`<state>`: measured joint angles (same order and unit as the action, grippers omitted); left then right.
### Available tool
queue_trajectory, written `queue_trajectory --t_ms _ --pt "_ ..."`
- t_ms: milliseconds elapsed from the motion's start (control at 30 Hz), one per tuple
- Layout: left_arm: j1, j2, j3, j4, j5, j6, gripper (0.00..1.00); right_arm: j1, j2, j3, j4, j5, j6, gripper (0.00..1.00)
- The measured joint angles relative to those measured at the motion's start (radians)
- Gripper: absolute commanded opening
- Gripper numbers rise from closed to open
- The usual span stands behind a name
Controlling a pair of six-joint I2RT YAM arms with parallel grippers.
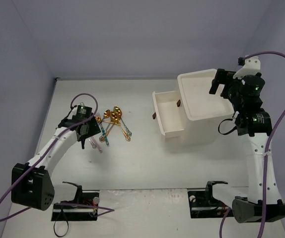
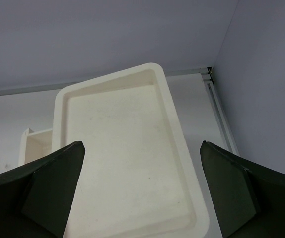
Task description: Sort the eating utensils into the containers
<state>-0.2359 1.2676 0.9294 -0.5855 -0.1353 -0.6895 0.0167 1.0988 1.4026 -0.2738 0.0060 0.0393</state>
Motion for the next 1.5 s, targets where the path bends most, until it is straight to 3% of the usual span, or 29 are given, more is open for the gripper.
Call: queue_trajectory --t_ms 167,367,933,1067,1233,1500 --pt "0.072 0.025 -0.037 0.050 -0.012 -0.013 0.46 0.061 -0.078 -0.070 -0.009 0.036 -0.011 1.00" --pt "0.124 0.161 -0.038 0.123 -0.003 -0.015 0.38 0.089 -0.145 -0.156 -0.012 0.027 0.007 1.00" --pt "0.206 0.329 -0.037 0.245 0.021 -0.008 0.31 0.116 -0.166 -0.219 -0.022 -0.039 0.039 1.00" --pt "0.206 0.340 -0.035 0.263 0.023 -0.003 0.20 0.116 -0.165 -0.233 -0.023 -0.039 0.039 1.00" --pt "0.206 0.343 -0.033 0.257 0.011 -0.008 0.00 0.116 -0.165 -0.245 -0.023 -0.039 0.039 1.00" --pt "0.206 0.279 -0.030 0.148 0.003 0.003 0.00 0.116 -0.164 -0.246 -0.023 -0.039 0.039 1.00"
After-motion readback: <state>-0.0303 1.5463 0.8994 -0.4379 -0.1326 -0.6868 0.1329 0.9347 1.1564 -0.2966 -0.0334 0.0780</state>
